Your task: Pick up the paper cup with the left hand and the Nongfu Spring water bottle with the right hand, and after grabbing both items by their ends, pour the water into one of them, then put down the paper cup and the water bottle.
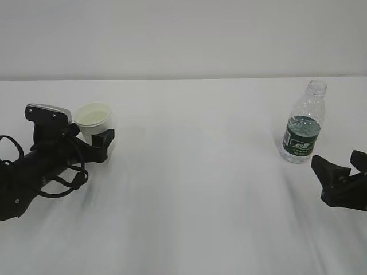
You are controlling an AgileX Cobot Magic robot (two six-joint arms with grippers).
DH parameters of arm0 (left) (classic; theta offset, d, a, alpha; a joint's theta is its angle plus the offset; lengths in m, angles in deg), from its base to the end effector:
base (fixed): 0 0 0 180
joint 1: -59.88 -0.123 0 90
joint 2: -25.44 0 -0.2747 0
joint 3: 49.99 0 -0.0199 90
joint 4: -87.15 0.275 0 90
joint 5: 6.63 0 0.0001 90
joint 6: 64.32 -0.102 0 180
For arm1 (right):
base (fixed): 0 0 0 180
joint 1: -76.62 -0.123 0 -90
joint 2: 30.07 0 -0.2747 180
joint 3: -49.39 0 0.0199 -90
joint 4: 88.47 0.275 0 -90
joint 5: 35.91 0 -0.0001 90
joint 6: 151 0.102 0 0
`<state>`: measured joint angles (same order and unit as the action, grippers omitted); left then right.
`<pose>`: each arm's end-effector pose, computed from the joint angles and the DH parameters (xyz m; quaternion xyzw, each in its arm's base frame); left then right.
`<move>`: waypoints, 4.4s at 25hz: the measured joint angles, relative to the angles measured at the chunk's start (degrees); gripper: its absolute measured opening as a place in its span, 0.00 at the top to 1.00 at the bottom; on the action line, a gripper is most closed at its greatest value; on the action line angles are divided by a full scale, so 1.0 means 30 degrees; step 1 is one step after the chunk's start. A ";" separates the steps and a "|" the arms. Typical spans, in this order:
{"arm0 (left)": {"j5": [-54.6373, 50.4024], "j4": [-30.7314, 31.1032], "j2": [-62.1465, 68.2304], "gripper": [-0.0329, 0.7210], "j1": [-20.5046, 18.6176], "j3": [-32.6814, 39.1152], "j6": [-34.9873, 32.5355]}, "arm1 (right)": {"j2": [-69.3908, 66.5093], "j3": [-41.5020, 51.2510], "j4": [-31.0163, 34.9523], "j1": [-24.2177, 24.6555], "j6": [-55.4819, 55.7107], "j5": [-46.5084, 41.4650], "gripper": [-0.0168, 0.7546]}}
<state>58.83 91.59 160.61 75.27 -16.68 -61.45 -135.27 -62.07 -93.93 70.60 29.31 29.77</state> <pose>0.3532 -0.1047 0.0280 0.1196 0.7737 -0.1160 0.6112 0.2162 0.0317 0.0851 -0.0816 0.8053 0.0560 0.5845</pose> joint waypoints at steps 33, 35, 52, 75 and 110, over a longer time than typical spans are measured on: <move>-0.2139 0.0742 -1.4542 0.19 0.0000 0.8969 0.1941 | 1.4685 0.1582 -0.1384 0.0000 0.4501 -0.6817 0.22; -0.3403 0.0742 -1.6281 0.19 0.0000 0.8983 0.1941 | 1.5900 0.1582 -0.1015 0.0000 0.4501 -0.8305 0.22; -2.0408 0.0471 -3.1868 0.26 0.0000 0.8730 0.1941 | 2.4488 -0.4858 -0.1570 0.0000 0.3352 -2.6200 0.22; -4.4658 -0.0813 -3.8650 0.26 0.0000 -0.0472 0.0197 | 3.1249 -1.2572 -0.0027 0.0000 0.2047 -4.4857 0.22; -4.5092 -0.1303 -4.2328 0.32 0.0000 0.3614 0.0058 | 3.2775 -0.7771 -0.0039 0.0000 0.1443 -4.5780 0.22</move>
<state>-76.45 87.68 33.63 75.27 -5.84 -61.28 -36.94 -85.39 -94.05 70.60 33.64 -107.57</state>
